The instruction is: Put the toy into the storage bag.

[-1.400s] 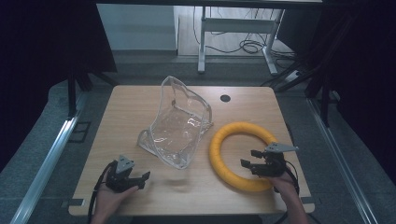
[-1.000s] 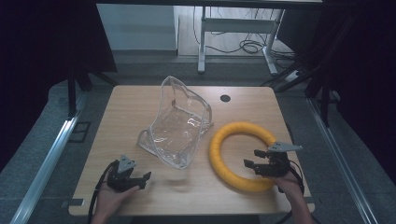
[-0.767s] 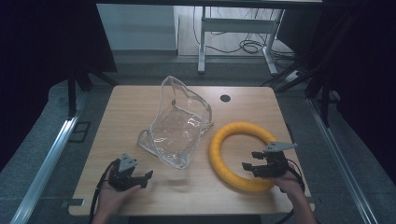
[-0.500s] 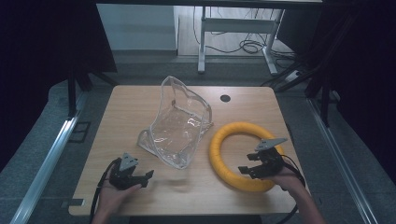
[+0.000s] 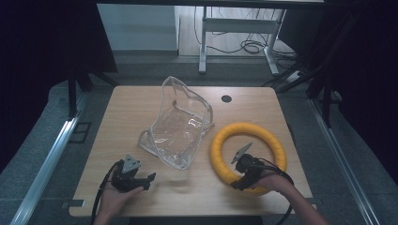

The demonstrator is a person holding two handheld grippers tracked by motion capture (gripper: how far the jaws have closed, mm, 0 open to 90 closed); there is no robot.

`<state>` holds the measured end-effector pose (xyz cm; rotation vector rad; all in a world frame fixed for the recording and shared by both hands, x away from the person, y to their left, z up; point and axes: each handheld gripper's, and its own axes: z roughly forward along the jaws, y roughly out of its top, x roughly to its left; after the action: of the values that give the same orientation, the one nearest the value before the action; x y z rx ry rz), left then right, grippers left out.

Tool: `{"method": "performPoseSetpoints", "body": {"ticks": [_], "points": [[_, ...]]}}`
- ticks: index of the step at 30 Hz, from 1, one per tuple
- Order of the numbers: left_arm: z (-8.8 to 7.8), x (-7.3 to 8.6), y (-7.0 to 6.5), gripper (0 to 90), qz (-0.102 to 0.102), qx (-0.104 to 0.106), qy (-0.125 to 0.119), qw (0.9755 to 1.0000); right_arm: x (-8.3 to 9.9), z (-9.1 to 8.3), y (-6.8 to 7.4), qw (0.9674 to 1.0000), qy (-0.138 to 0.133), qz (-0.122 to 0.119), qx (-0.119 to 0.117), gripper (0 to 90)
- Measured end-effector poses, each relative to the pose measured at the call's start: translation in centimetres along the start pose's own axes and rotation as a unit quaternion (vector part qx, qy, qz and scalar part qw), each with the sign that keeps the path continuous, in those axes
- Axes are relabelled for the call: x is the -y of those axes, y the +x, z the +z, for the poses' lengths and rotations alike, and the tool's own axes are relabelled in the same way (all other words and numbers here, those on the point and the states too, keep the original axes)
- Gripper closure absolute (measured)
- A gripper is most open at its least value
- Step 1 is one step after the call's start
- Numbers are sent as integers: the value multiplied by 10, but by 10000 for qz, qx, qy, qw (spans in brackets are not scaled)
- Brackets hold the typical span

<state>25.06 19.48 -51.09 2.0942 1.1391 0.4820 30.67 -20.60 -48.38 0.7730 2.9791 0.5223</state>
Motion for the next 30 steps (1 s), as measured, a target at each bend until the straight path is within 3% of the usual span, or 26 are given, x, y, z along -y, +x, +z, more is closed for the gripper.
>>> {"method": "performPoseSetpoints", "body": {"ticks": [3,9,11,16,20,24,26,28,30], "points": [[1,0,-1,219,15,4,12,10000,-5,9,5,9993,347,-159,12,334],[4,-1,-2,219,64,16,40,10000,-9,20,7,9969,754,-214,60,447],[6,-2,-3,220,81,27,46,10000,-11,20,5,9966,803,-165,71,501],[5,-2,-4,220,93,24,40,9999,-10,19,0,9971,745,-110,-117,509],[7,-2,-3,220,92,3,57,9999,-7,6,-8,9986,278,58,-443,510],[8,-2,-4,221,110,-9,84,9999,-4,-20,-20,9959,-386,296,-763,511],[8,-2,-4,221,112,-9,82,9999,1,-39,-29,9904,-874,483,-952,511],[8,-2,-4,221,113,-20,78,9999,2,-42,-31,9888,-991,515,-992,511],[8,-2,-4,222,117,-26,83,9999,5,-51,-36,9834,-1321,633,-1073,512]]}}
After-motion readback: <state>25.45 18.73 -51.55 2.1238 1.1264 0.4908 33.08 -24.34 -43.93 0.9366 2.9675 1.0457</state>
